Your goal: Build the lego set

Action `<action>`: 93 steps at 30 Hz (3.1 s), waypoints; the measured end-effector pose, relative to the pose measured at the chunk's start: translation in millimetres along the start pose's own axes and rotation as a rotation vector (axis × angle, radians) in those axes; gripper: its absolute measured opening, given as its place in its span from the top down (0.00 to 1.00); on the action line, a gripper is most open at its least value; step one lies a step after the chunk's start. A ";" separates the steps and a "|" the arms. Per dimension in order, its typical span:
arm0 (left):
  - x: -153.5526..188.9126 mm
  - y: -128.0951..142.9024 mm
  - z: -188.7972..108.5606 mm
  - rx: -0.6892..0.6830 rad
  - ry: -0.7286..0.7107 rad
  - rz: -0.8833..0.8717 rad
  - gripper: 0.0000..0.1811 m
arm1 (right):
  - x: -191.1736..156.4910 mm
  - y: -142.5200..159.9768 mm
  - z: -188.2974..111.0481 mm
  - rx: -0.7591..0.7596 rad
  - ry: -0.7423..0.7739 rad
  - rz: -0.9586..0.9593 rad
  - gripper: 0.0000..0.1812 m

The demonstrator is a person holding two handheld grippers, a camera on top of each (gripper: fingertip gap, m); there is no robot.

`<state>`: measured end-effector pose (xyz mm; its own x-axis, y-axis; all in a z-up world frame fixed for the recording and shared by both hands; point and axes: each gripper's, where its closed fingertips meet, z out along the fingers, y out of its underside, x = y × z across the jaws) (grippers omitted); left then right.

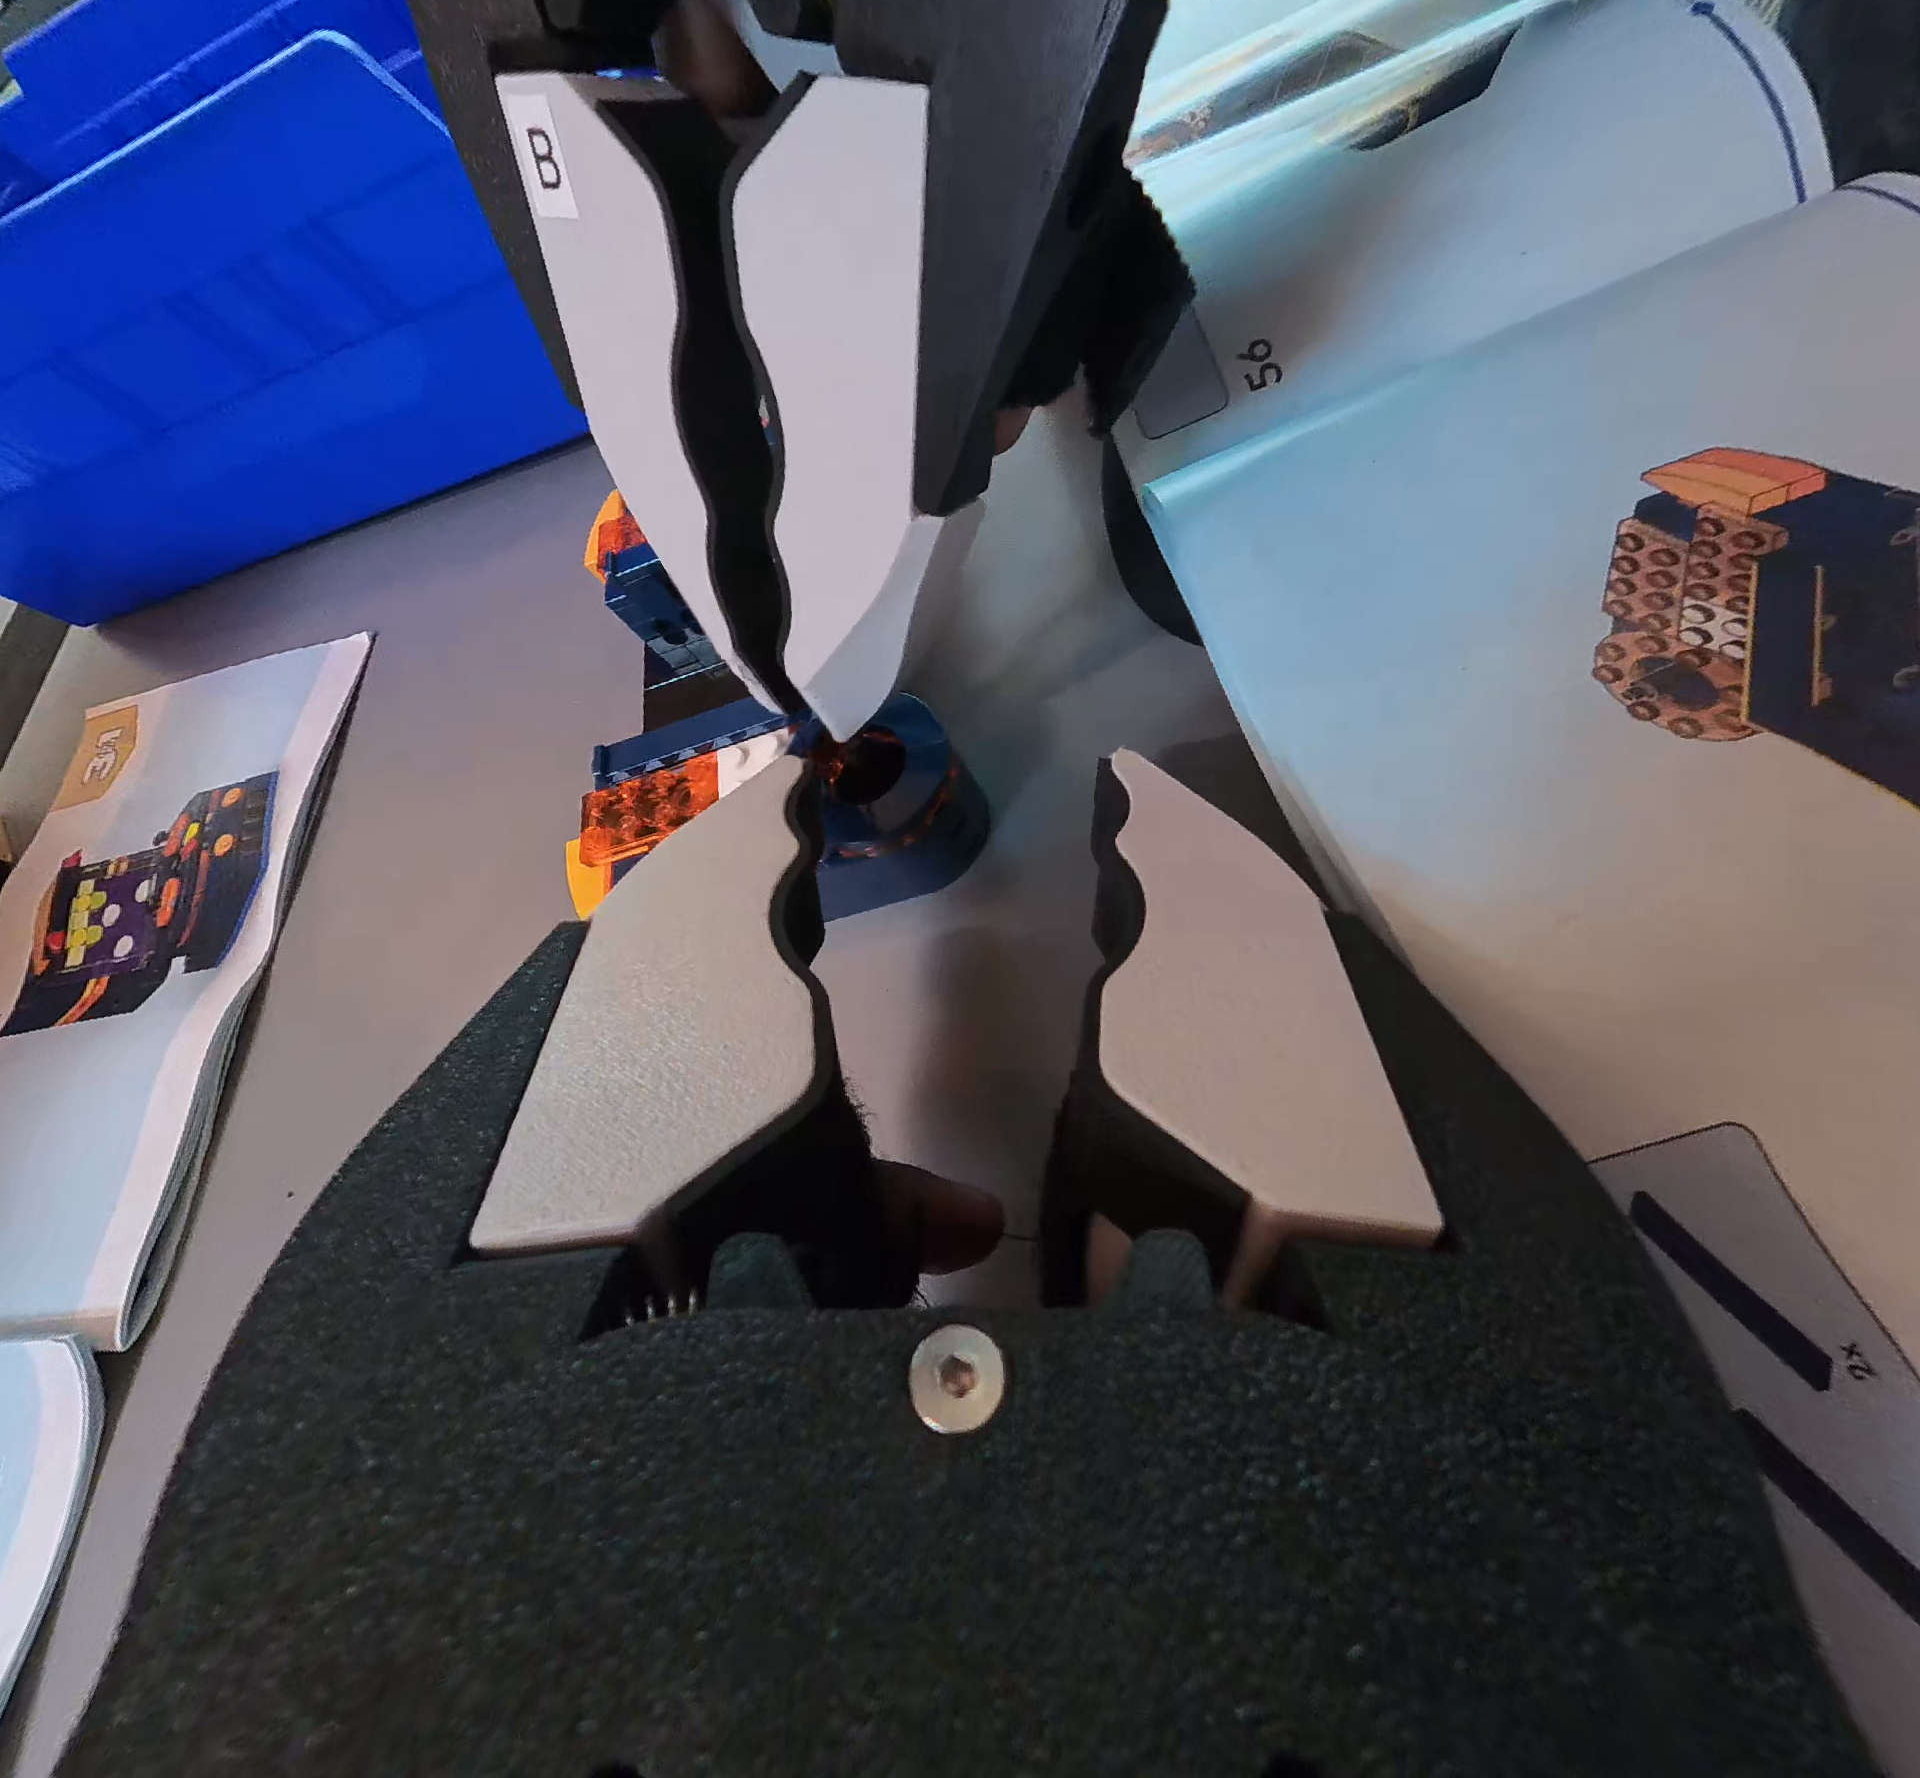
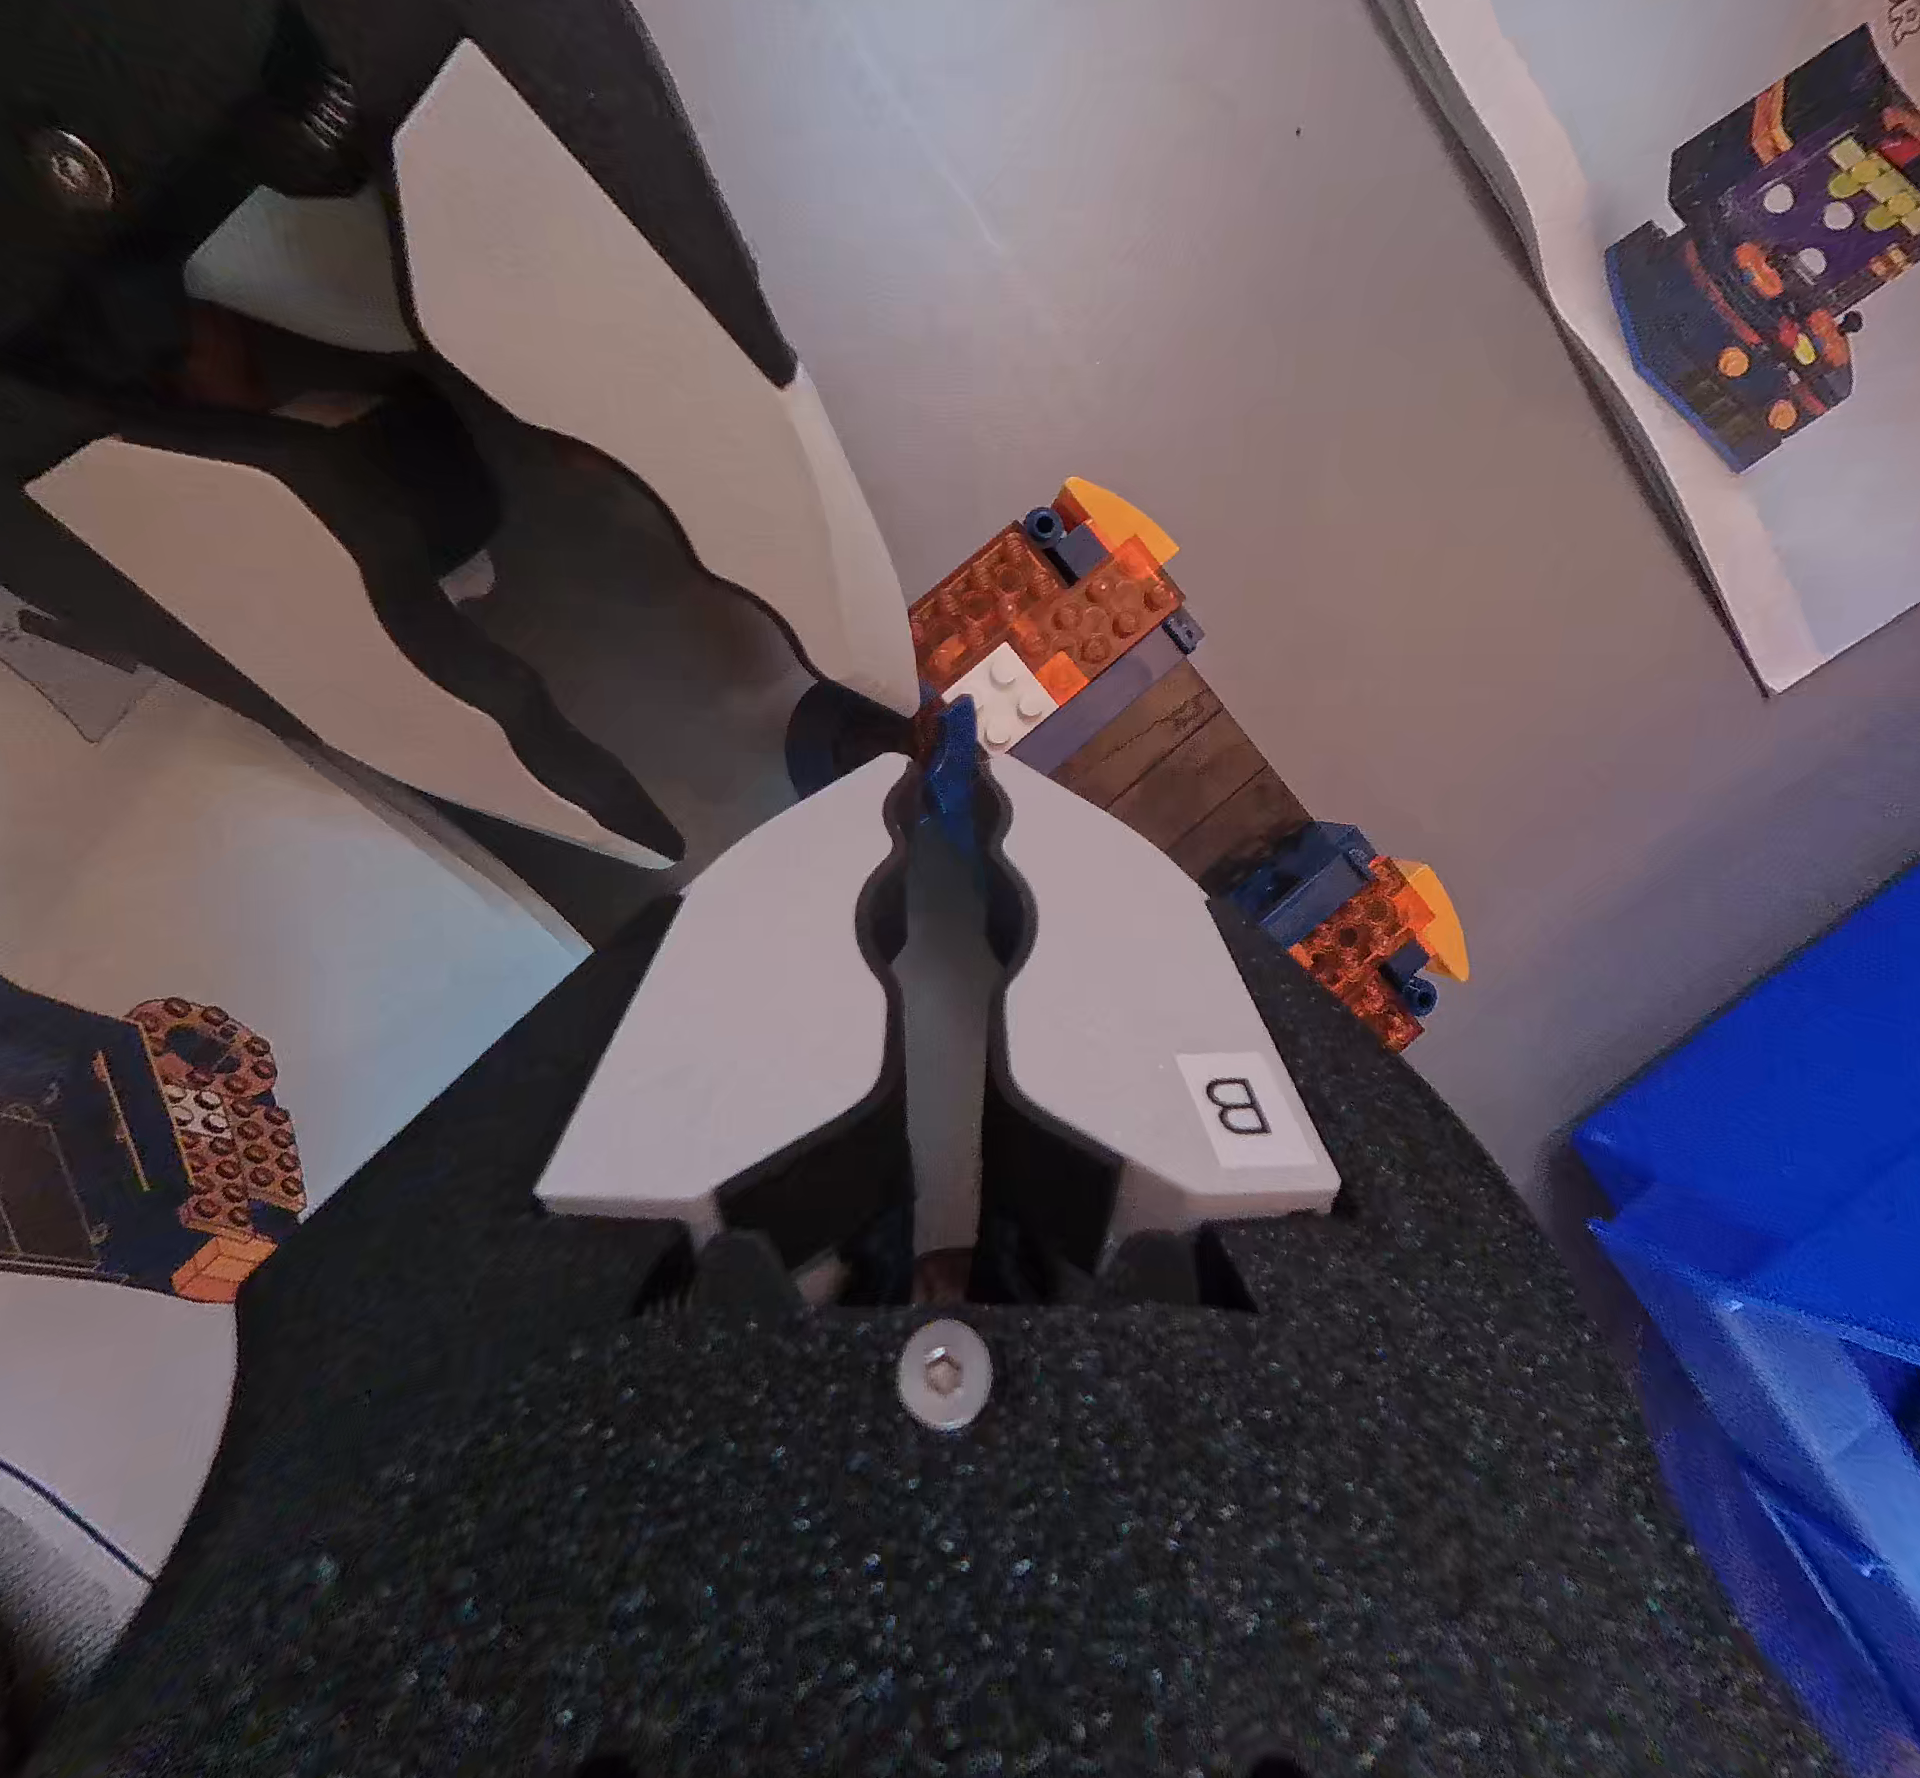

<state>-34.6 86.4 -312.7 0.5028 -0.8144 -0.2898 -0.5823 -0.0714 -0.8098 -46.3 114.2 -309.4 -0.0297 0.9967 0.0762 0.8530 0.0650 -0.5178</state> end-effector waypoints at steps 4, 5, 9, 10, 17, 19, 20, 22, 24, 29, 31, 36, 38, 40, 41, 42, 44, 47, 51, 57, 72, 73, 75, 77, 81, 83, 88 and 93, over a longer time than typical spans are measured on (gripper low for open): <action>-0.4 0.3 0.1 -0.001 -0.002 -0.002 0.73 | -0.9 0.4 -0.2 -0.006 -0.004 -0.012 0.95; -0.6 0.0 -0.2 0.001 -0.004 -0.002 0.73 | -2.1 0.7 -0.5 -0.008 -0.015 -0.015 0.95; -3.1 -0.8 -1.6 0.011 -0.013 -0.019 0.73 | -1.6 -0.1 -3.9 0.012 -0.067 -0.013 0.94; -2.9 -0.5 -1.7 0.009 -0.011 -0.021 0.73 | -0.8 -1.0 -6.0 0.025 -0.086 -0.011 0.94; -4.6 1.9 -0.5 -0.010 -0.023 -0.029 0.73 | 5.9 -13.0 -5.9 0.164 -0.265 -0.059 1.00; -5.9 2.1 -0.5 -0.011 -0.030 -0.034 0.73 | 3.1 -9.9 -1.4 0.164 -0.283 -0.108 1.00; -6.8 2.3 -0.4 -0.013 -0.034 -0.039 0.74 | 3.1 -7.4 0.8 0.152 -0.278 -0.128 1.00; -8.2 3.1 0.1 -0.018 -0.042 -0.045 0.74 | 1.1 -5.1 2.7 0.146 -0.279 -0.163 1.00; -9.7 4.0 0.7 -0.026 -0.054 -0.048 0.76 | 0.0 -4.7 2.3 0.147 -0.283 -0.174 1.00; -15.3 4.6 0.6 -0.029 -0.088 -0.066 0.83 | -2.6 -4.7 1.5 0.150 -0.280 -0.239 1.00; -15.3 4.7 0.6 -0.029 -0.087 -0.068 0.83 | -3.3 -4.7 1.2 0.144 -0.279 -0.290 1.00; -15.1 4.6 0.5 -0.029 -0.087 -0.066 0.83 | 5.5 -10.5 0.1 0.155 -0.287 -0.312 1.00; -15.0 4.6 0.6 -0.029 -0.087 -0.066 0.83 | 3.8 -8.3 2.9 0.135 -0.317 -0.313 1.00; -15.0 4.7 0.6 -0.029 -0.086 -0.066 0.83 | 2.2 -6.2 4.9 0.126 -0.319 -0.334 1.00; -15.0 4.6 0.6 -0.028 -0.086 -0.066 0.83 | -0.1 -6.4 3.9 0.132 -0.330 -0.342 1.00; -15.0 4.7 0.7 -0.028 -0.085 -0.066 0.83 | -1.5 -6.3 3.5 0.134 -0.338 -0.343 1.00; -15.0 4.7 0.7 -0.029 -0.085 -0.066 0.83 | -1.7 -6.2 3.3 0.135 -0.342 -0.348 1.00; -15.0 4.7 0.7 -0.029 -0.084 -0.066 0.83 | -2.7 -5.8 2.8 0.132 -0.349 -0.369 1.00; -14.9 4.7 0.8 -0.029 -0.082 -0.068 0.83 | -4.8 -5.0 1.9 0.132 -0.351 -0.428 1.00; -14.4 4.6 1.0 -0.027 -0.077 -0.069 0.83 | -5.6 -3.1 1.3 0.104 -0.348 -0.515 1.00; -15.0 5.0 1.1 -0.028 -0.073 -0.078 0.83 | -10.7 -4.7 3.7 -0.012 -0.308 -0.642 1.00; -15.0 5.0 1.1 -0.028 -0.073 -0.078 0.83 | -10.7 -4.6 3.7 -0.021 -0.316 -0.635 1.00; -14.8 5.0 1.0 -0.027 -0.073 -0.078 0.83 | -10.9 -4.9 3.5 -0.011 -0.345 -0.607 1.00; -14.6 5.0 1.0 -0.027 -0.072 -0.076 0.83 | -10.2 -4.9 2.9 0.009 -0.388 -0.568 1.00; -13.8 4.5 0.8 -0.025 -0.070 -0.069 0.83 | -2.1 -9.3 -5.4 0.072 -0.427 -0.497 1.00; -14.2 4.4 0.8 -0.024 -0.070 -0.072 0.83 | -8.2 -0.2 -3.5 0.040 -0.441 -0.538 1.00; -14.0 4.3 0.7 -0.024 -0.070 -0.071 0.83 | -12.7 2.2 -2.0 0.035 -0.449 -0.531 1.00; -14.1 4.4 0.7 -0.024 -0.070 -0.070 0.83 | -13.1 1.6 -1.4 0.023 -0.497 -0.403 1.00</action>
<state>-43.8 98.0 -312.6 0.5852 -0.7651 -0.2687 -0.5593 -0.1409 -0.8169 -43.7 101.2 -310.1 -0.5886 0.7975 -0.1325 0.7131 0.4349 -0.5499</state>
